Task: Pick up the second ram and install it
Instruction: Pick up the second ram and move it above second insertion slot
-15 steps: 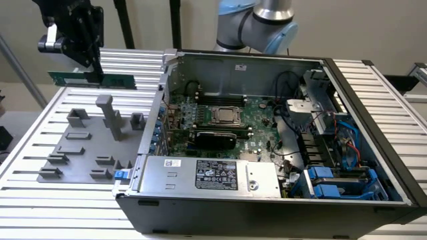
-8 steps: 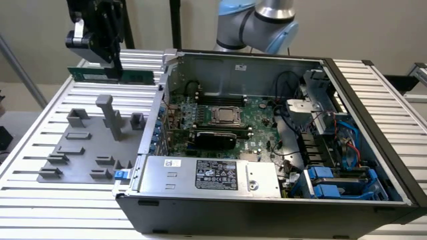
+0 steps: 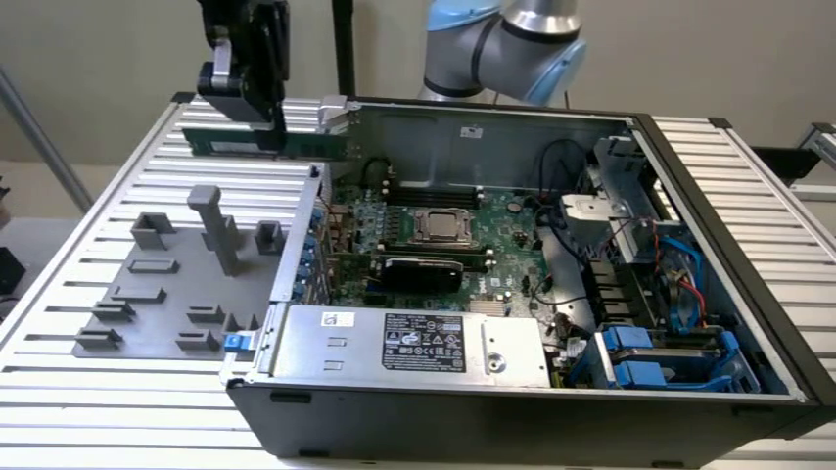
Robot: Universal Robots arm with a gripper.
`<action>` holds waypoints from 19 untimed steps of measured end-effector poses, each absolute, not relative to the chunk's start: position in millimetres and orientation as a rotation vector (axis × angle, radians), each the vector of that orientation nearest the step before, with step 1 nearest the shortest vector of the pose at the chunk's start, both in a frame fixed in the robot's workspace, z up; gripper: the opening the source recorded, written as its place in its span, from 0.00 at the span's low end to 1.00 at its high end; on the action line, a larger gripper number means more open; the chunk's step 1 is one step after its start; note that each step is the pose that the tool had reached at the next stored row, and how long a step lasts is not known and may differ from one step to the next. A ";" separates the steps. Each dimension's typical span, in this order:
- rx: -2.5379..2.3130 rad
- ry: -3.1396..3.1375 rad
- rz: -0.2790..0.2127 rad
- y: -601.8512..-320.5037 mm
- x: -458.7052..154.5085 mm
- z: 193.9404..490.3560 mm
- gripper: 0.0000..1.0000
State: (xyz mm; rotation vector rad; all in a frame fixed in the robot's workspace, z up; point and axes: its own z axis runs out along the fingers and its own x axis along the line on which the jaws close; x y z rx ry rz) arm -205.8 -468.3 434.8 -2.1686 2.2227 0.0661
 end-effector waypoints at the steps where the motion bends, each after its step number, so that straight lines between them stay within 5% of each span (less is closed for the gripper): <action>1: -2.167 2.221 0.069 -468.0 -201.3 434.8 0.00; 19: -2.162 2.216 0.081 -450.8 -120.8 419.6 0.00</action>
